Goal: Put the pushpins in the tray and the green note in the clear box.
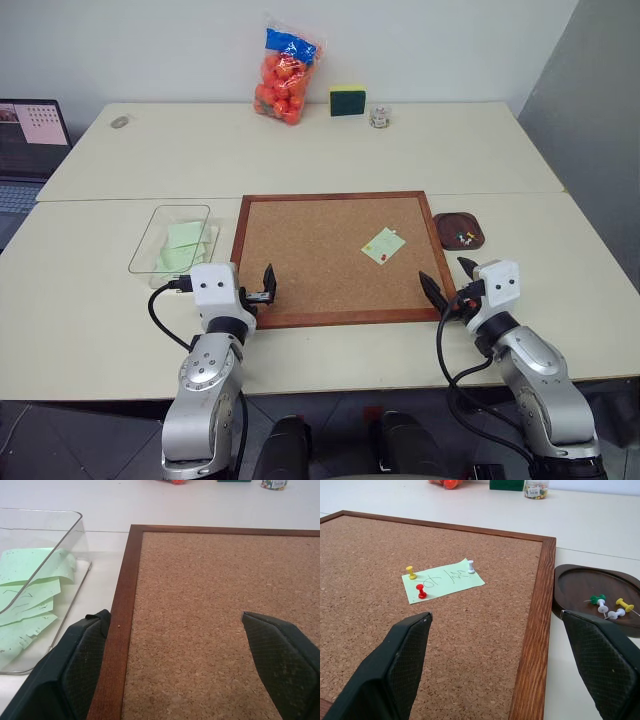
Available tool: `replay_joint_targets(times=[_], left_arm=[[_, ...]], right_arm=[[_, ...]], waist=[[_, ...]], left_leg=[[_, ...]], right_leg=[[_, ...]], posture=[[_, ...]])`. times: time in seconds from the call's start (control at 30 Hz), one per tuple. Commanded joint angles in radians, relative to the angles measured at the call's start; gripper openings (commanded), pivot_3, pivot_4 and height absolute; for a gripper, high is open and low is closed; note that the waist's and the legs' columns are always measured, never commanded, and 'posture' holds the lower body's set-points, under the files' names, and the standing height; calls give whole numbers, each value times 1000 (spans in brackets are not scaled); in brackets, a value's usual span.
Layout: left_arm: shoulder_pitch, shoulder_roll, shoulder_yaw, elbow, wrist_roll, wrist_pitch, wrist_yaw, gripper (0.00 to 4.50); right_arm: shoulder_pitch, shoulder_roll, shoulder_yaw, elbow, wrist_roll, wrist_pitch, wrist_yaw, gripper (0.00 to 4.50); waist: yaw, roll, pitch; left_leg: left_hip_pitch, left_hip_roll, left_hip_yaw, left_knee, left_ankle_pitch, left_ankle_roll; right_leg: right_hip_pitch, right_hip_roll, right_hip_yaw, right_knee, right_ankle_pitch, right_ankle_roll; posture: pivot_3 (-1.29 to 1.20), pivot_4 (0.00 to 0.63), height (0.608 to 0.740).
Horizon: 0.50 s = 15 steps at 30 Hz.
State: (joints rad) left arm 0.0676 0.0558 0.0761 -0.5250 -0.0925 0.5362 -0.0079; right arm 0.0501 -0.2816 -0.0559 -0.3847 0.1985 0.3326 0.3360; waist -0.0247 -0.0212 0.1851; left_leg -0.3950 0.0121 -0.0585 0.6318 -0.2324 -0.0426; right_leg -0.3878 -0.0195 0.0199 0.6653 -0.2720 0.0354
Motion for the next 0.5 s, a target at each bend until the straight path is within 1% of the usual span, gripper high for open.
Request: replay_joint_targets(times=[0.03, 0.5], left_arm=[[-4, 8, -2, -46, 8, -15, 4, 4446], [-6, 0, 4, -49, 5, -18, 12, 4446]], right_arm=[[-13, 2, -5, -21, -1, -22, -6, 4345], [-21, 2, 1, -24, 2, -15, -11, 4345]], waist=[[0, 0, 0], [0, 0, 0]], left_leg=[[0, 0, 0, 0, 0, 0], [0, 0, 0, 0, 0, 0]], right_leg=[[0, 0, 0, 0, 0, 0], [0, 0, 0, 0, 0, 0]], posture=[[0, 150, 740], [0, 150, 740]])
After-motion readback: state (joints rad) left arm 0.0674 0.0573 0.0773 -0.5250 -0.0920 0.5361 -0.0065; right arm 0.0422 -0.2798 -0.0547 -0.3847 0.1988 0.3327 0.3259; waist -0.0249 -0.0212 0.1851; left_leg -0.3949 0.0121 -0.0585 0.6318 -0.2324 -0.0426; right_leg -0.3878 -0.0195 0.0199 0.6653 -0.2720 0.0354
